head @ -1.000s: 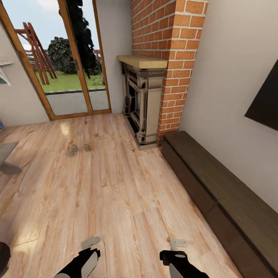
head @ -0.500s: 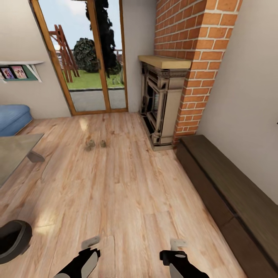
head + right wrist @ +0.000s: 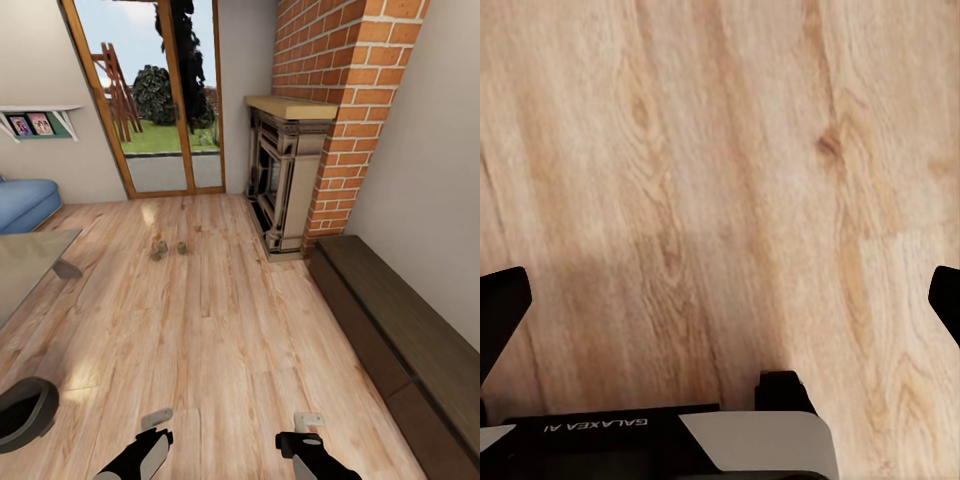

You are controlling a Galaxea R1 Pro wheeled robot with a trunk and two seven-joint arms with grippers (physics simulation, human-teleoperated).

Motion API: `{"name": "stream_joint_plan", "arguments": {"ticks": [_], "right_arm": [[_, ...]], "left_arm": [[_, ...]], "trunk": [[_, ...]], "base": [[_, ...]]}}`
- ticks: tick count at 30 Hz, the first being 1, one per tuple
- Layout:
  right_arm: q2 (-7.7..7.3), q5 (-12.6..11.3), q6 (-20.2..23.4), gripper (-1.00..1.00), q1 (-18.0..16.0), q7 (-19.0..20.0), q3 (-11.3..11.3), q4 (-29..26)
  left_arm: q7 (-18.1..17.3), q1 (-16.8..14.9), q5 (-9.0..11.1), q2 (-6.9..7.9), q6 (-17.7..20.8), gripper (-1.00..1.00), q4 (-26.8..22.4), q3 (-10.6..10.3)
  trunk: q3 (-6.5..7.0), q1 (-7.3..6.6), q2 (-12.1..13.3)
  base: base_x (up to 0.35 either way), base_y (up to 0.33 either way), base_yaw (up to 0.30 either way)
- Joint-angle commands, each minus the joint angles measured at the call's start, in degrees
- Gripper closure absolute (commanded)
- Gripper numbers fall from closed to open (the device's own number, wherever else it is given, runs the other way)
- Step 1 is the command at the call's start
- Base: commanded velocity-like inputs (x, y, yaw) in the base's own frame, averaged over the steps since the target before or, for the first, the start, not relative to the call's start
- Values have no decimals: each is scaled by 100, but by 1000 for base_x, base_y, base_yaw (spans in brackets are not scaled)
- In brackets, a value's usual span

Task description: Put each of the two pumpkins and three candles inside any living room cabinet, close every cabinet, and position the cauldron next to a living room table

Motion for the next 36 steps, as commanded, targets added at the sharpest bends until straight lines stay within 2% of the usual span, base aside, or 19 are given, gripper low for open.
{"name": "stream_joint_plan", "arguments": {"ticks": [1, 23, 36], "right_arm": [[-6, -36, 26, -100, -6, -50, 48, -11], [3, -36, 35, -100, -6, -119, 48, -13], [-5, -36, 27, -100, -6, -63, 48, -13]], "left_arm": [[42, -1, 30, 6, 37, -100, -13, -48], [42, -1, 30, 9, 37, -100, -13, -47], [42, -1, 30, 9, 37, -100, -13, -48]], "trunk": [[-7, 3, -5], [-7, 3, -5], [-7, 3, -5]], "base": [[243, 0, 0], [323, 123, 4], [330, 157, 241]]}}
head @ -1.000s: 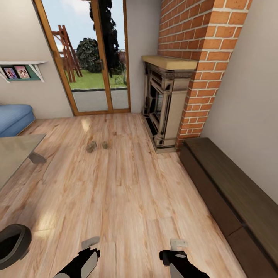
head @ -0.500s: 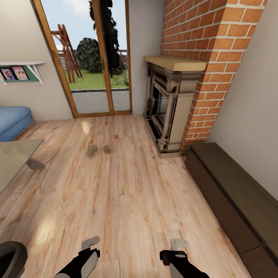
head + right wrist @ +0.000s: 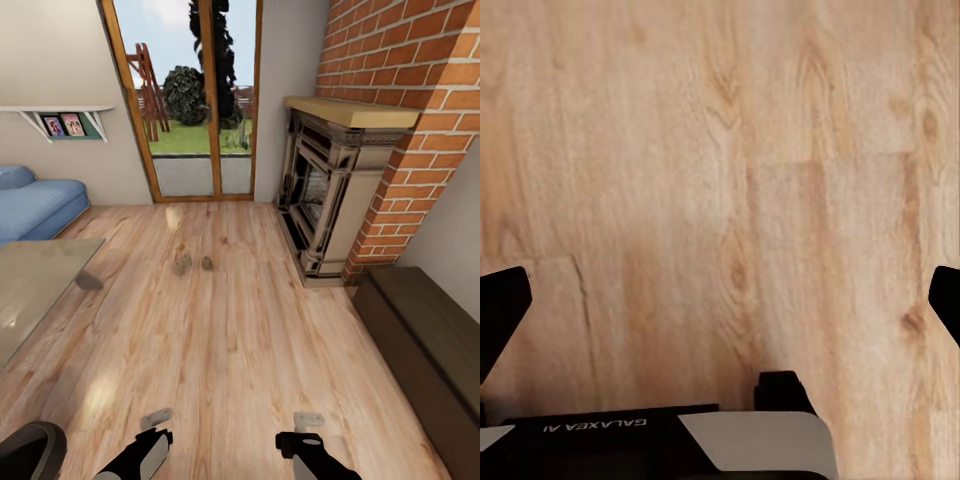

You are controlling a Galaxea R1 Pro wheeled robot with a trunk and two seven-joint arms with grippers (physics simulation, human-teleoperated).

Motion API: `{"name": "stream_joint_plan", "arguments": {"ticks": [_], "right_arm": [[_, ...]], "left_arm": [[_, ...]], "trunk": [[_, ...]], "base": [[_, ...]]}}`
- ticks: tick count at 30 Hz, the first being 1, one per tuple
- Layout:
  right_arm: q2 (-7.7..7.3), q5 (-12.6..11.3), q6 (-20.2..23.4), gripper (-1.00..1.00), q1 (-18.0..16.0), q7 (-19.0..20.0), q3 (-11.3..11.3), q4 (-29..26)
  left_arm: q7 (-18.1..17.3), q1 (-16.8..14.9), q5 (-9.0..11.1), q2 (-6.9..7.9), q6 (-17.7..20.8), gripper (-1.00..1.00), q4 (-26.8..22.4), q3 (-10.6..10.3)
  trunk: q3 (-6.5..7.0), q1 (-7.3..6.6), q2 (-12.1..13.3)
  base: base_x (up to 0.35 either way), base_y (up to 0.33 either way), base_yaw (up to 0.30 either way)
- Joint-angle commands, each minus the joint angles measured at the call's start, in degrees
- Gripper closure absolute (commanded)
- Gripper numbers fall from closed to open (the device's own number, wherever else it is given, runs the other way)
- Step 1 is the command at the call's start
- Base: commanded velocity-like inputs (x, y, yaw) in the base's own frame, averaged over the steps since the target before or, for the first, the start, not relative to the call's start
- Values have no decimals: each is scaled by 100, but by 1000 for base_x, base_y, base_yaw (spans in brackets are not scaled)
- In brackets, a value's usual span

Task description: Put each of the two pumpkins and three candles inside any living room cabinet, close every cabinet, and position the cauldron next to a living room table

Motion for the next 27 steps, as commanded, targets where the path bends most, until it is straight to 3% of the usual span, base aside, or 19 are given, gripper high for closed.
{"name": "stream_joint_plan", "arguments": {"ticks": [1, 27], "right_arm": [[-6, -35, 26, -100, -5, -50, 46, -12], [-26, -67, 27, -100, -5, -72, 37, -27]], "left_arm": [[40, -2, 30, 3, 36, -100, -11, -48], [40, -2, 30, 3, 36, -100, -11, -48]], "trunk": [[-7, 5, -5], [-7, 5, -5]], "base": [[330, 145, 117], [330, 138, 8]]}}
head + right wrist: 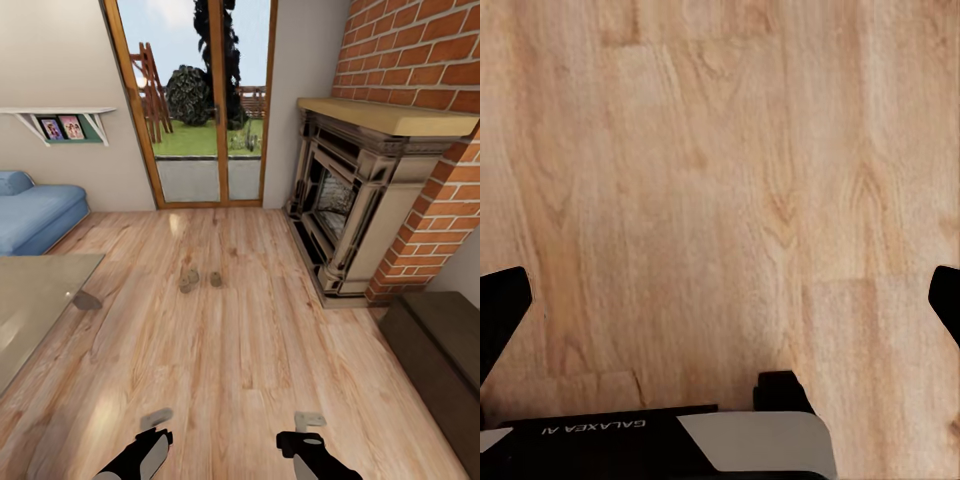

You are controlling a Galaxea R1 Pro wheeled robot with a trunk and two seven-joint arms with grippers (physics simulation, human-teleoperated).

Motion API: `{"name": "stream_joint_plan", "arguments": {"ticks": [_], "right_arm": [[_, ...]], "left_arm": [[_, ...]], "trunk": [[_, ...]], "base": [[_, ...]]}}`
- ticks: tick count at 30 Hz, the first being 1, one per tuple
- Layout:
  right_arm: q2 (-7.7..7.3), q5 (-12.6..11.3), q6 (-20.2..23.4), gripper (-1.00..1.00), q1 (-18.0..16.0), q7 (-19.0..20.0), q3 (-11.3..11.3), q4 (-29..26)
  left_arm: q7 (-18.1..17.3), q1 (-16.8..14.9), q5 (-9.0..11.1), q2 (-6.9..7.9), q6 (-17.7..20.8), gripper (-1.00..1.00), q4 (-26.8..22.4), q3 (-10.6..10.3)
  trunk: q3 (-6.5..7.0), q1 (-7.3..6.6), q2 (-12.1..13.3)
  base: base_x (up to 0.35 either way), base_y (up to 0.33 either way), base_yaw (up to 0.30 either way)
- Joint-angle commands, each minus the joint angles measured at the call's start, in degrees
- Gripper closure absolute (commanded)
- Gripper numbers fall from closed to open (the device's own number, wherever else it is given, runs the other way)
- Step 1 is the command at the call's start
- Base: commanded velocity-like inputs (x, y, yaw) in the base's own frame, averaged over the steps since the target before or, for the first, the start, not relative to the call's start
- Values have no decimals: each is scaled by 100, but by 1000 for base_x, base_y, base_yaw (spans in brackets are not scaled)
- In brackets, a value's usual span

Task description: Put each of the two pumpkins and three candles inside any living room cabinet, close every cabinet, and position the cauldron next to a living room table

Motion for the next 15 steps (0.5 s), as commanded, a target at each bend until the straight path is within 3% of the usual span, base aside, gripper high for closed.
{"name": "stream_joint_plan", "arguments": {"ticks": [1, 15], "right_arm": [[-2, -36, 29, -100, -6, -41, 46, -16], [5, -6, 48, -100, -6, 9, 46, -41]], "left_arm": [[40, -1, 30, 4, 37, -100, -12, -48], [40, -1, 30, 4, 37, -100, -12, -48]], "trunk": [[-7, 4, -5], [-7, 4, -5]], "base": [[330, 138, 0], [330, 138, 0]]}}
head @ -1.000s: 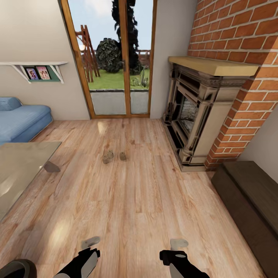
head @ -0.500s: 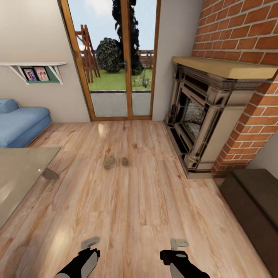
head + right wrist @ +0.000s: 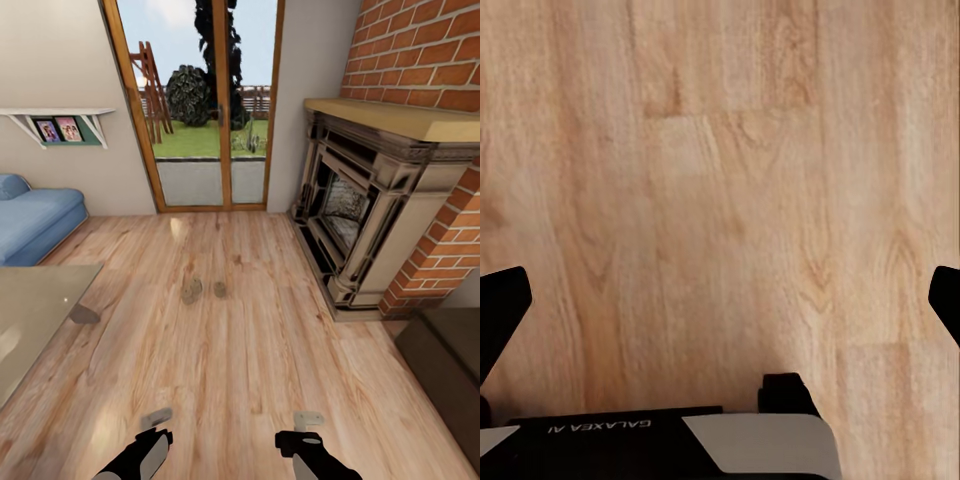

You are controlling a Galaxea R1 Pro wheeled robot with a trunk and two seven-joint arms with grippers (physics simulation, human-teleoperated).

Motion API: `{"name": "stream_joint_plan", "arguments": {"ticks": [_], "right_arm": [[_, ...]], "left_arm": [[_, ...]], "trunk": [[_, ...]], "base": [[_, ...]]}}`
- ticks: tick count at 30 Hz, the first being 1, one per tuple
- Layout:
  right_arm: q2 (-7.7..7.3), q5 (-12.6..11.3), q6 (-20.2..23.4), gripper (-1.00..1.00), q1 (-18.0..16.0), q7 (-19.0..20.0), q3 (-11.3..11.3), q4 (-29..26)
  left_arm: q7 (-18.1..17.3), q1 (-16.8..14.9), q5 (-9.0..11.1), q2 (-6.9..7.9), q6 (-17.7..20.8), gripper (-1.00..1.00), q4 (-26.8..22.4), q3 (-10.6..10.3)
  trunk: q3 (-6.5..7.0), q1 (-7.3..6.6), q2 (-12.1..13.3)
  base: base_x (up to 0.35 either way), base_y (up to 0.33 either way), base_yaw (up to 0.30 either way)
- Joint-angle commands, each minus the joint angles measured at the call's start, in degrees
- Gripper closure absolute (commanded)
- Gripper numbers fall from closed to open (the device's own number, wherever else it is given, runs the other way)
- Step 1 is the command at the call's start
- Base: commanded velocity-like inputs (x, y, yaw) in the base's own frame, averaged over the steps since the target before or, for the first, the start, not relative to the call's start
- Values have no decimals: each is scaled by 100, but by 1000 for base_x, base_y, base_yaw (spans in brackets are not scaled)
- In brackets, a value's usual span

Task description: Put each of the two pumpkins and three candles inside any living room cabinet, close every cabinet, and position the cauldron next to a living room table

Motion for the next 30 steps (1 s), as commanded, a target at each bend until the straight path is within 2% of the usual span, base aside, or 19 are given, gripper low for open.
{"name": "stream_joint_plan", "arguments": {"ticks": [1, 17, 30], "right_arm": [[-5, -35, 23, -100, -6, -51, 46, -11], [-5, -31, 18, -100, -6, -50, 46, -11], [-5, -25, 13, -100, -6, -50, 46, -11]], "left_arm": [[40, -1, 30, 4, 37, -100, -12, -48], [40, -1, 30, 3, 37, -100, -12, -48], [40, -1, 30, -1, 7, -100, -7, -48]], "trunk": [[-7, 4, -5], [-7, 4, -5], [-7, 4, -5]], "base": [[330, 138, 0], [330, 121, 0], [330, 13, 0]]}}
